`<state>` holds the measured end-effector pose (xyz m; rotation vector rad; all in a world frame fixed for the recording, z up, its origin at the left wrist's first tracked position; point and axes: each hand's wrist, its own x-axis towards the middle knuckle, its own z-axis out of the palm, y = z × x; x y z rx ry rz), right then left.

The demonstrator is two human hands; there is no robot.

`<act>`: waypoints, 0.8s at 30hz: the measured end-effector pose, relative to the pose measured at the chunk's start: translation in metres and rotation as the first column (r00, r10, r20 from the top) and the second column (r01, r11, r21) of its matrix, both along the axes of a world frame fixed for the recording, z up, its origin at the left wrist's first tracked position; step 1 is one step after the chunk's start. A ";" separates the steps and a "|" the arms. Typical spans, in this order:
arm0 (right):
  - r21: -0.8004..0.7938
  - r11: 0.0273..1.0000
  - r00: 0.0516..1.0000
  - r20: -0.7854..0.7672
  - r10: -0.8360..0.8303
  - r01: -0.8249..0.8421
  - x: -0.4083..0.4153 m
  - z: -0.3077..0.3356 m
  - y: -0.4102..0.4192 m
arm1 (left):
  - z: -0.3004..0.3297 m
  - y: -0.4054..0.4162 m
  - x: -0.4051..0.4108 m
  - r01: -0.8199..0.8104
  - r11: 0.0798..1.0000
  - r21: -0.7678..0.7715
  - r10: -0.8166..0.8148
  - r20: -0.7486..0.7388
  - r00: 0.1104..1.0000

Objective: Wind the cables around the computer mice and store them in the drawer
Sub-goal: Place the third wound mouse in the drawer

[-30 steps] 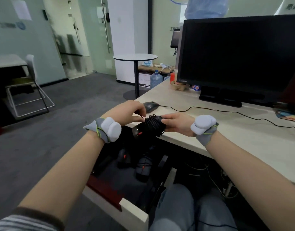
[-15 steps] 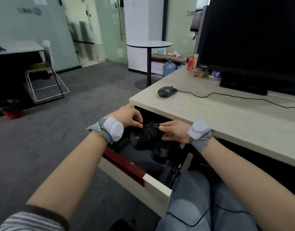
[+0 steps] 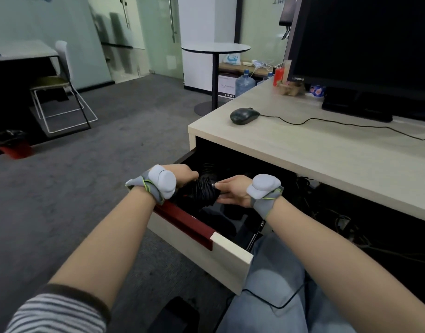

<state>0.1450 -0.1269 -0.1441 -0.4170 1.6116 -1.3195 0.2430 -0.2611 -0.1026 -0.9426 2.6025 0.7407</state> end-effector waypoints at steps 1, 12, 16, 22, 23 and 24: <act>0.004 1.000 1.000 0.004 -0.009 0.009 0.002 -0.003 -0.002 | -0.002 -0.002 0.001 0.016 1.000 0.000 -0.016 0.030 0.999; 0.117 0.992 0.995 -0.091 -0.030 0.040 0.010 -0.015 -0.016 | -0.008 -0.004 -0.002 0.239 0.956 -0.172 -0.202 0.205 0.958; 0.226 0.973 0.988 -0.139 0.073 -0.041 0.012 -0.014 -0.020 | -0.004 -0.005 -0.004 0.272 0.942 -0.199 -0.213 0.273 0.938; 0.312 0.942 0.949 -0.239 0.205 -0.125 0.011 -0.017 -0.022 | -0.004 -0.006 -0.002 0.319 0.923 -0.215 -0.251 0.290 0.923; 0.329 0.933 0.933 -0.266 0.243 -0.149 0.009 -0.018 -0.023 | -0.005 -0.006 -0.001 0.320 0.924 -0.208 -0.256 0.284 0.924; 0.348 0.920 0.911 -0.295 0.289 -0.179 0.006 -0.018 -0.024 | -0.005 -0.007 -0.001 0.321 0.927 -0.194 -0.262 0.279 0.924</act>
